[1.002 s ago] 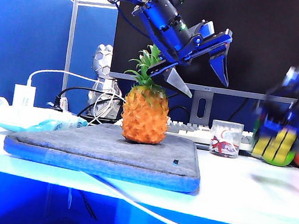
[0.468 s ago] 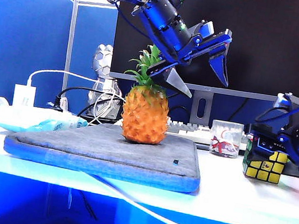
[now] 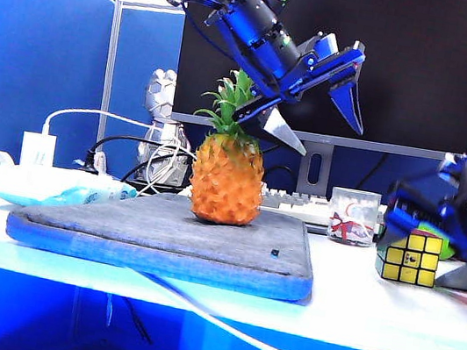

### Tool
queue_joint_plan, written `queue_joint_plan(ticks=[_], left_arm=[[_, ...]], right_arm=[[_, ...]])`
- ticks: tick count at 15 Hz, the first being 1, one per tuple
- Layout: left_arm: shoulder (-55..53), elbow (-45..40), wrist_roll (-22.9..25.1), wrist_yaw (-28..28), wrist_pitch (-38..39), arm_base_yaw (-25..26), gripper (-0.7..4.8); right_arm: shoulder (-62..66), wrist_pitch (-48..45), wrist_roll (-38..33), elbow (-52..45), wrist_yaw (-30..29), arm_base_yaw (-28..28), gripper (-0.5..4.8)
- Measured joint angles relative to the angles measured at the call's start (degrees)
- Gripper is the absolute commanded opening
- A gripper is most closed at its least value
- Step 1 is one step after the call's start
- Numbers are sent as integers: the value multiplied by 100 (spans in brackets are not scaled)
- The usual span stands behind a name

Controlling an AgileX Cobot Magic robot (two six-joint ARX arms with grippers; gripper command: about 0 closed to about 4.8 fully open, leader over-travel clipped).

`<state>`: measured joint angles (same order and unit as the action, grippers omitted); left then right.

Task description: Rotate the Rubik's Cube so that its red face is facing towards you.

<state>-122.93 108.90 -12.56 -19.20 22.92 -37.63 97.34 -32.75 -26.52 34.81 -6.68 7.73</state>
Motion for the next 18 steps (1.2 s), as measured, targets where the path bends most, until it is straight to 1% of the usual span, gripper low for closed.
queue_joint_plan(ticks=[2, 3, 5, 6, 7, 8, 9, 10, 11, 13, 18], left_arm=[[0, 0, 2, -68, 48, 2, 479], [0, 0, 0, -122, 48, 2, 479], [0, 0, 0, -195, 48, 2, 479], [0, 0, 0, -339, 59, 4, 479], [0, 9, 0, -372, 70, 4, 479], [2, 11, 0, -382, 118, 2, 479], [15, 9, 0, -420, 175, 9, 479], [59, 11, 4, -509, 181, 33, 479], [133, 11, 2, -581, 177, 39, 479], [177, 13, 4, -625, 197, 35, 479], [201, 13, 26, -632, 378, 39, 479]], right_arm=[[-511, 693, 262, 243, -50, -31, 479], [-688, 1320, 525, 625, -90, -103, 479], [-726, 2951, 1038, 1591, -295, -232, 479], [-721, 4052, 1357, 2341, -369, -313, 479], [-710, 4763, 1456, 2916, -398, -367, 479], [-695, 5222, 1517, 3440, -411, -439, 479], [-643, 5823, 1563, 4284, -450, -627, 479], [-503, 6290, 1569, 4920, -551, -791, 479], [-111, 7062, 1589, 5665, -798, -949, 479], [221, 7877, 1738, 5984, -984, -1003, 479], [579, 8443, 1849, 5984, -1110, -986, 479]])
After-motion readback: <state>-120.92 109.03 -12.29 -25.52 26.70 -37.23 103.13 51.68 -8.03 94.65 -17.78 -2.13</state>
